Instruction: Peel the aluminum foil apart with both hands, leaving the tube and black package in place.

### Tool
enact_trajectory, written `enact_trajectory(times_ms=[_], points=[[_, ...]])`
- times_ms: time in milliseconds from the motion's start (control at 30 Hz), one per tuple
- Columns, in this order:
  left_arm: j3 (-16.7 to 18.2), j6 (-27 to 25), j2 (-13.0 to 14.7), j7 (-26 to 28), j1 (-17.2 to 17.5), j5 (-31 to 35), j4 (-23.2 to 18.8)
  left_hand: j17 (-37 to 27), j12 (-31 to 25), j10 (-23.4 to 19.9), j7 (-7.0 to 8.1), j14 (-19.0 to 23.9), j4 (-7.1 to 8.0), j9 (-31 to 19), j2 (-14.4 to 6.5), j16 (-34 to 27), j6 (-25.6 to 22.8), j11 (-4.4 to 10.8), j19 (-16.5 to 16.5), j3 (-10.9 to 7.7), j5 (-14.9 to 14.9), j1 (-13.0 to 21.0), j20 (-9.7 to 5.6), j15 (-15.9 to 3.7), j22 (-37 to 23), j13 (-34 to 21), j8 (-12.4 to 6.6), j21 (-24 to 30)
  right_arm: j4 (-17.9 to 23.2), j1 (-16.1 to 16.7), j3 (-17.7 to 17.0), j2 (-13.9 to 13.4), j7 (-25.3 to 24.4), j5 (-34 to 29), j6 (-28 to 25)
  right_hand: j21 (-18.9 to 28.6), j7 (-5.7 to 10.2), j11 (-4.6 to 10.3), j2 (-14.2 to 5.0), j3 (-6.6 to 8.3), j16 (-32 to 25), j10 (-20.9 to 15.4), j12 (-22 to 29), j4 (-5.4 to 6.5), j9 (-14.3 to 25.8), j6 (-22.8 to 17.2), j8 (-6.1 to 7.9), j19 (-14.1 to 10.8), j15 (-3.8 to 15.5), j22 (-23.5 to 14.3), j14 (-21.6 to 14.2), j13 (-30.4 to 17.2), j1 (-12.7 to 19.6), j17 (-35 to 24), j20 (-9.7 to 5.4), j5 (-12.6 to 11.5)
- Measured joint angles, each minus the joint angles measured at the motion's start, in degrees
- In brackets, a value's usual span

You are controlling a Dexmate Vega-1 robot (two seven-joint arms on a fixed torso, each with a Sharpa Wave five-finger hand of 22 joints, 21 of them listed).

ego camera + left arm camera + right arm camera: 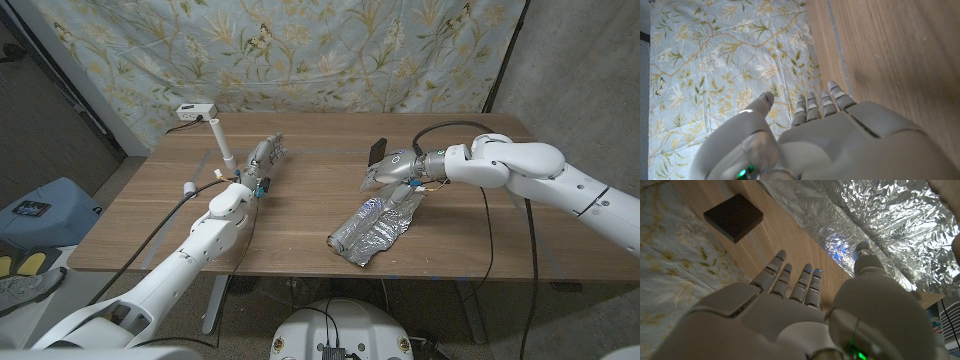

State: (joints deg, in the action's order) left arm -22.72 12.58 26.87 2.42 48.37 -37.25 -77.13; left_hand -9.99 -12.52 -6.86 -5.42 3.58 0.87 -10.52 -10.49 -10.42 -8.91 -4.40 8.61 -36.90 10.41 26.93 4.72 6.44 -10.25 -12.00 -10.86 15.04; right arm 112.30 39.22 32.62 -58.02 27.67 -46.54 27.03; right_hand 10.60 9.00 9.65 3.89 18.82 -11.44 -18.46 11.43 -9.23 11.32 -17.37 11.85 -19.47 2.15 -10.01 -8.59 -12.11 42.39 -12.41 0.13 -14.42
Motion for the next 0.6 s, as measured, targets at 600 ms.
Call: enact_trajectory(times_ms=[600], points=[[0.7,0.0,1.1,0.0,0.6,-0.2,-1.2,0.0,0.0,0.0,0.0,0.0,-0.25,0.0,0.0,0.0,0.0,0.0,0.0,-0.25,0.0,0.0,0.0,0.0,0.0,0.0,0.0,-0.2,-1.9,-1.4,2.6,2.1,1.2,-0.9,0.3,0.0,-0.2,0.28,0.23,0.0,0.0,1.1,-0.4,0.0,-0.1,1.0,-0.44,0.9,-0.07,0.0,1.1,0.0,0.2,0.0,0.26,-0.4]])
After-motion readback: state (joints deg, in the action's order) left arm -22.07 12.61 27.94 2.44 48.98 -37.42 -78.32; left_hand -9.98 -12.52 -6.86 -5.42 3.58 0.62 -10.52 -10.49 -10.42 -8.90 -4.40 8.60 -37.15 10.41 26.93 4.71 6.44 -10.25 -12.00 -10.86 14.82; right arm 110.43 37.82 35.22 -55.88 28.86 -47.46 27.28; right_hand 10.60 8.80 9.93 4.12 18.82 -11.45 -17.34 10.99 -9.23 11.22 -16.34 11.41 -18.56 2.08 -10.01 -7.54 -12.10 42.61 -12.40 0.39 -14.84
